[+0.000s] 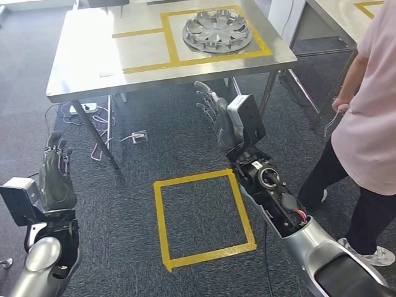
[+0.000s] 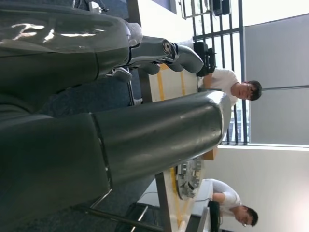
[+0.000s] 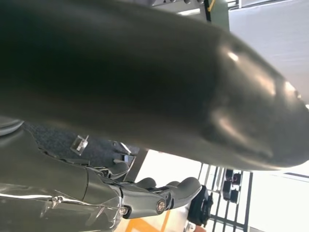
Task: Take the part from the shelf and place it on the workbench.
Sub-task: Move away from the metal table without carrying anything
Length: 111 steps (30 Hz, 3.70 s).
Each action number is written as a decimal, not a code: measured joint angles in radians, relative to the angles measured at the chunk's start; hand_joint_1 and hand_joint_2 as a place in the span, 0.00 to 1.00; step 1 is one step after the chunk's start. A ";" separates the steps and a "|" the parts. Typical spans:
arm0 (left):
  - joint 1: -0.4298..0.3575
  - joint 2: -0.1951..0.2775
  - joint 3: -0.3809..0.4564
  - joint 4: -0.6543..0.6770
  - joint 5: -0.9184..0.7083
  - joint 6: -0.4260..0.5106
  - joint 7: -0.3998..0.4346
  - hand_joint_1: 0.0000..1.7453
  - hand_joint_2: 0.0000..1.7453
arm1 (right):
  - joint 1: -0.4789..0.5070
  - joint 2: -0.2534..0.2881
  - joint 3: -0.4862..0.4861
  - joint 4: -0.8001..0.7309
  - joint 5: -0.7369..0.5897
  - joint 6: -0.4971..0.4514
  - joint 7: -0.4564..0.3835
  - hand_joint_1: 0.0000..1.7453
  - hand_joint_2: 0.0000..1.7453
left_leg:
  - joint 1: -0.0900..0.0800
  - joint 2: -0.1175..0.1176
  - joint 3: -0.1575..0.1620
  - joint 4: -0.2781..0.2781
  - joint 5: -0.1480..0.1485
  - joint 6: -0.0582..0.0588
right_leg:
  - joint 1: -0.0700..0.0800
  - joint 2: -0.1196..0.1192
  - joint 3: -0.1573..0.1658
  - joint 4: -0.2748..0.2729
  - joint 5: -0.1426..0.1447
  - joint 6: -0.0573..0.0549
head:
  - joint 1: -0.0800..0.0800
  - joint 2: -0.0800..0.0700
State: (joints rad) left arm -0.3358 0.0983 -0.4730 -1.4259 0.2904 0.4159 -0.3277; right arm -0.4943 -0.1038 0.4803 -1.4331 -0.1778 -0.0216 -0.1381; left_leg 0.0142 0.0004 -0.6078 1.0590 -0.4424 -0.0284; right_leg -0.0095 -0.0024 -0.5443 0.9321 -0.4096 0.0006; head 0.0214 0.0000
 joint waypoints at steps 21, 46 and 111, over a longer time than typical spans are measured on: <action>0.003 0.000 0.000 -0.003 0.000 0.015 -0.003 0.00 0.00 | 0.005 -0.002 0.001 -0.002 -0.003 0.007 -0.001 0.00 0.00 | -0.011 0.005 0.059 -0.121 0.021 0.062 | -0.007 0.007 -0.029 0.029 -0.010 0.046 | 0.019 0.000; 0.000 -0.008 0.000 -0.003 -0.003 0.003 -0.012 0.00 0.00 | 0.033 -0.012 0.000 -0.032 -0.032 -0.004 0.004 0.00 0.00 | -0.009 -0.059 -0.017 -0.042 0.034 0.042 | -0.001 0.092 -0.049 0.034 0.019 0.001 | 0.000 0.000; 0.022 -0.016 0.000 -0.025 -0.045 -0.010 0.014 0.00 0.00 | 0.168 -0.006 0.069 -0.211 -0.025 -0.078 0.009 0.00 0.00 | 0.006 -0.064 0.024 -0.098 0.034 0.007 | 0.004 0.084 -0.026 0.026 0.003 0.003 | -0.004 0.000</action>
State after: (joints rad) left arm -0.3136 0.0828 -0.4734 -1.4512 0.2449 0.4054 -0.3132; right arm -0.3260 -0.1099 0.5494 -1.6442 -0.2025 -0.1000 -0.1289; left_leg 0.0198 -0.0633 -0.5837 0.9607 -0.4080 -0.0214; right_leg -0.0053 0.0819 -0.5706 0.9582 -0.4066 0.0037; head 0.0171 0.0000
